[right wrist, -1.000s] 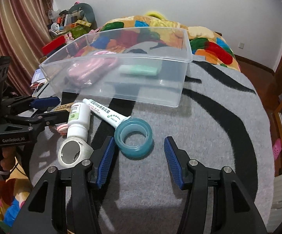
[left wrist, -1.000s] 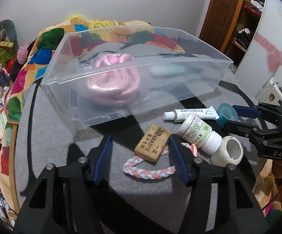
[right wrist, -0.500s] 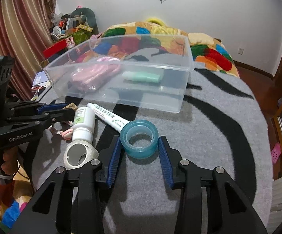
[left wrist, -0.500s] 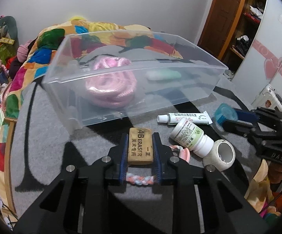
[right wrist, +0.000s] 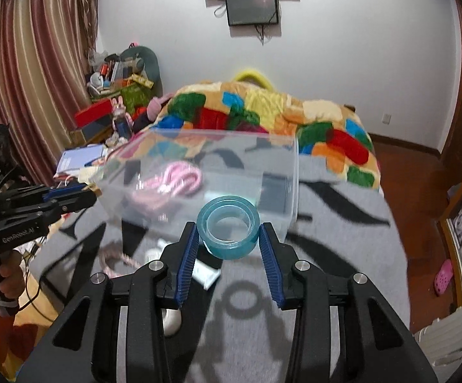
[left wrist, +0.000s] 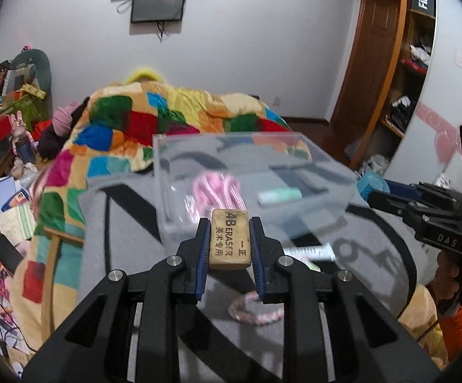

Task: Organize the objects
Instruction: 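Grasp the wooden eraser with the left tool while the right tool grasps the teal tape, then drop the eraser and teal tape into the clear box with both tools, then grasp the braided pink rope toy with the left tool while the right tool grasps the white tape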

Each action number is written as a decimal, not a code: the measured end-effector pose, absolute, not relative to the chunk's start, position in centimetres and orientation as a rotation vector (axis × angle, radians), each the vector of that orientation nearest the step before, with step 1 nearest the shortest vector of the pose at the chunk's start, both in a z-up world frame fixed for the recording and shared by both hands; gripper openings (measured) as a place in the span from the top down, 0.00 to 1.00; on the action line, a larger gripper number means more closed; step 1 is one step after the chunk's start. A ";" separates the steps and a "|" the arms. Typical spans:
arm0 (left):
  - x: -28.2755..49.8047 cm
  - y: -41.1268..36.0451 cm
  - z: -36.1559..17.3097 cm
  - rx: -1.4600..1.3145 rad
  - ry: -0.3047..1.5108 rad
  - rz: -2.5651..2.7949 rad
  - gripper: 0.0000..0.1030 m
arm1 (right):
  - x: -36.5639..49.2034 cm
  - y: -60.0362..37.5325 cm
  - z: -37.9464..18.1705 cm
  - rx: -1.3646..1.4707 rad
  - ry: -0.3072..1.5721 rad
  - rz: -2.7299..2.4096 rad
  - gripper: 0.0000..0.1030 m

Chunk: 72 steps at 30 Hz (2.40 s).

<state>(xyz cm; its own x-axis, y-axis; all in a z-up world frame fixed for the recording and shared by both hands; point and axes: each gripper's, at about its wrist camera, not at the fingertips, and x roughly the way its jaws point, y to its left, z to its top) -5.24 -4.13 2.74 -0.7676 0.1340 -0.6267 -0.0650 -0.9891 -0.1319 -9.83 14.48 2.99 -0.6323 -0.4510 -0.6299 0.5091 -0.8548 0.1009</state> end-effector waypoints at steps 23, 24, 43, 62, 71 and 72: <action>-13.4 -3.4 -0.2 -1.182 -0.142 2.752 0.77 | -18.1 9.0 -0.3 1.106 0.137 -2.408 0.65; -13.3 -3.3 -0.2 -1.182 -0.144 2.750 0.76 | -18.0 9.0 -0.2 1.109 0.137 -2.400 0.65; -7.1 -2.9 3.1 -1.036 0.016 2.899 0.08 | -11.3 11.0 3.5 0.907 0.189 -2.430 0.33; -2.6 -1.1 -4.4 -1.255 0.051 2.709 0.08 | -4.5 11.6 -2.7 0.999 0.217 -2.279 0.33; -3.9 0.3 -5.8 -1.308 0.038 2.656 0.08 | -5.0 11.3 -4.4 1.072 0.182 -2.190 0.66; -4.2 0.5 -5.7 -1.305 0.027 2.650 0.08 | -4.8 11.3 -4.3 1.064 0.191 -2.200 0.66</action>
<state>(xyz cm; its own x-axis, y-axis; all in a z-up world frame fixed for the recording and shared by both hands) -4.21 0.50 -5.68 -0.5956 0.1598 -0.7872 -0.1759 -0.9822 -0.0663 -4.82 11.33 -4.30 -0.4377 -0.5117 -0.7393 0.6313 -0.7604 0.1525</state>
